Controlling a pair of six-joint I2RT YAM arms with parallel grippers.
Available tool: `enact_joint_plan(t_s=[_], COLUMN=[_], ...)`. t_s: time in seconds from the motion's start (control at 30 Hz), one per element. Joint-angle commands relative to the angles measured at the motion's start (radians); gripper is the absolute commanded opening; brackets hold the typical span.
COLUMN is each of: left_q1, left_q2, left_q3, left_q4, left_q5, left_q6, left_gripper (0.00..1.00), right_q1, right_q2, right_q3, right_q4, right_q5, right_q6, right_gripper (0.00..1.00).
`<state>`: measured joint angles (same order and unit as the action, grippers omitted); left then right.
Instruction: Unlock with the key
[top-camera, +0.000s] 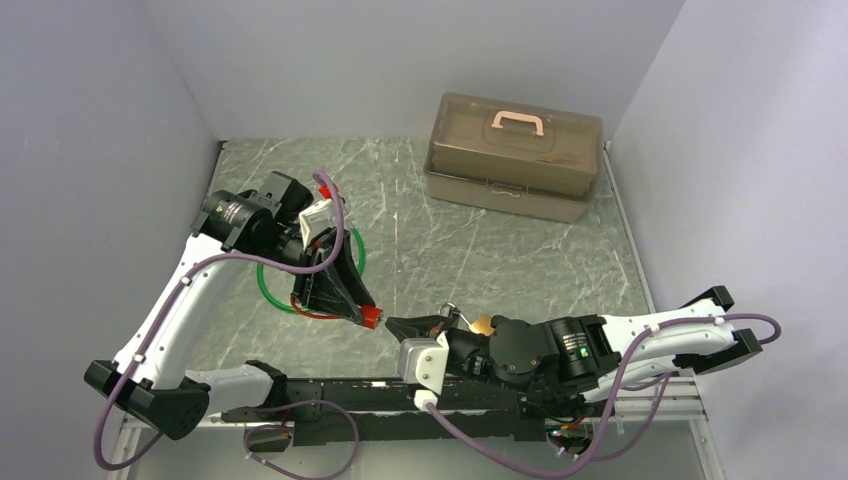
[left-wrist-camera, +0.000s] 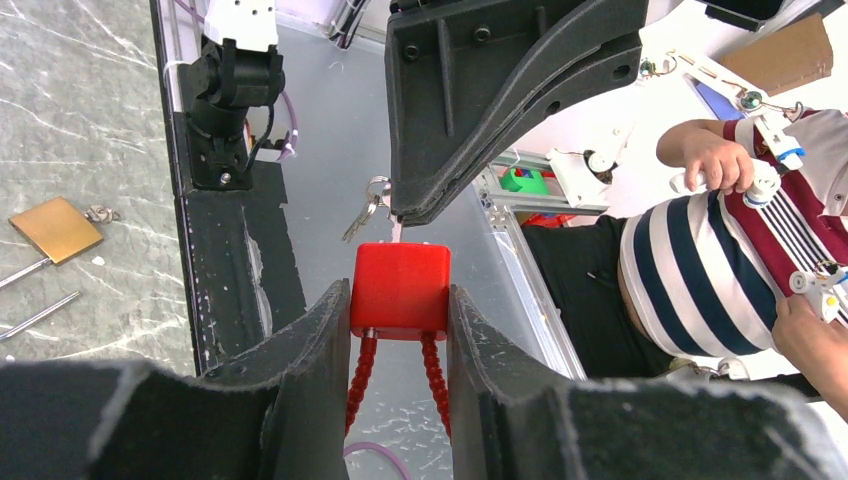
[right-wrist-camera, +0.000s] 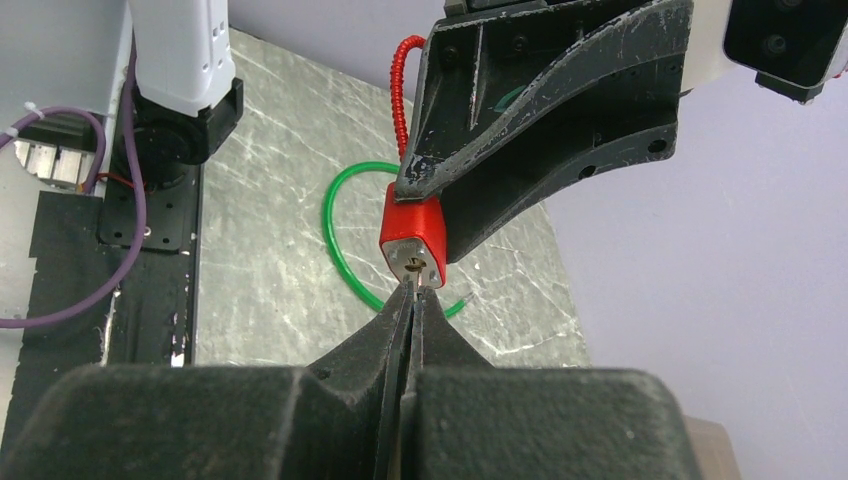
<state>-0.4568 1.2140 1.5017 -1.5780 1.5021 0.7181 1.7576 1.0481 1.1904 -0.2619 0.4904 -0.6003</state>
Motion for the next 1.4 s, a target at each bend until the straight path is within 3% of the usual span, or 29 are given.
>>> enact_joint_plan(t_s=[0.0, 0.6, 1.37], left_q1=[-0.001, 0.024, 0.111], left_q2=[-0.018, -0.032, -0.047], left_q3=[0.008, 0.002, -0.009], left_q4=[0.003, 0.029, 0.114], left_q5=[0.079, 0.096, 0.197], left_q6=[0.009, -0.015, -0.119], left_gripper=[0.0, 0.0, 0.0], right_q1=[0.006, 0.006, 0.006], right_q2=[0.013, 0.02, 0.014], right_q3=[0.033, 0.032, -0.068], right_q4=[0.047, 0.064, 0.251], right_q5=[-0.005, -0.029, -0.012], right_q6=[0.0, 0.025, 0.004], right_gripper=[0.0, 0.0, 0.0])
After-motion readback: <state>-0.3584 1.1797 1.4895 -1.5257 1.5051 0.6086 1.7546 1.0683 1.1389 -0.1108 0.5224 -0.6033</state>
